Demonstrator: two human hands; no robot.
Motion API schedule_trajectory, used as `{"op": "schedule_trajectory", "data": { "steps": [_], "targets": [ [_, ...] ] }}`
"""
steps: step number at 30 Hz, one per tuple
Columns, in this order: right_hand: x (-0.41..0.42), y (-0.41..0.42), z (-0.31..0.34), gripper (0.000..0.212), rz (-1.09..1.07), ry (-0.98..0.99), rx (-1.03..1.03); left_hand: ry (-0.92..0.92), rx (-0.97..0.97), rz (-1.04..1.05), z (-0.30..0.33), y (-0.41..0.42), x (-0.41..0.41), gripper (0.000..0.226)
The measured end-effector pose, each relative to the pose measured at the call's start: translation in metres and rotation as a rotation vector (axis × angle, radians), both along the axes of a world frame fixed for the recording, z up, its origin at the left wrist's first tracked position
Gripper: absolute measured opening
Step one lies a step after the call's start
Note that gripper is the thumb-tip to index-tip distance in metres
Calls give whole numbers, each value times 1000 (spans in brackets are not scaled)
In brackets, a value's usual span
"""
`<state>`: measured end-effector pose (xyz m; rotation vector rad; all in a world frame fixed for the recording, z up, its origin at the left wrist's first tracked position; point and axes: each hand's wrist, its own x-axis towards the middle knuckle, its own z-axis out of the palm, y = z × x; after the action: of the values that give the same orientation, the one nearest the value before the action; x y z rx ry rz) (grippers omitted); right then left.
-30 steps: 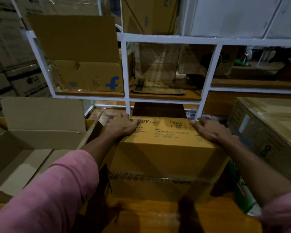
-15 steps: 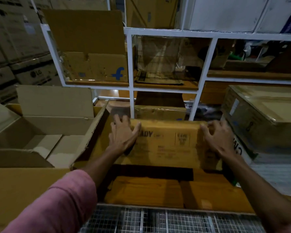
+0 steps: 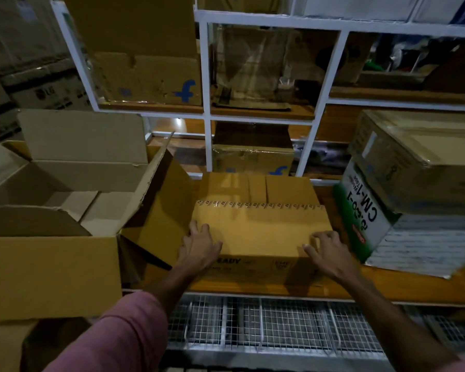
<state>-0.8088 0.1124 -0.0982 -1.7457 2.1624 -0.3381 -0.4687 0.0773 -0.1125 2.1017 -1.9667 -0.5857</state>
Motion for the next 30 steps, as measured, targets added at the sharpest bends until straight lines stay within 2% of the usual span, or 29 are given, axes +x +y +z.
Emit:
{"op": "schedule_trajectory", "data": {
  "steps": [5, 9, 16, 24, 30],
  "targets": [
    [-4, -38, -11, 92, 48, 33, 64, -90, 52, -46, 5, -25, -13, 77],
    [-8, -64, -20, 79, 50, 51, 112, -107, 125, -27, -3, -53, -16, 81],
    [-23, -116, -29, 77, 66, 58, 102, -110, 141, -8, -21, -104, -16, 81],
    [-27, -150, -17, 81, 38, 19, 51, -100, -28, -7, -23, -139, -20, 81],
    [-36, -180, 40, 83, 41, 48, -164, -145, -185, 41, 37, -157, -32, 73]
  ]
}}
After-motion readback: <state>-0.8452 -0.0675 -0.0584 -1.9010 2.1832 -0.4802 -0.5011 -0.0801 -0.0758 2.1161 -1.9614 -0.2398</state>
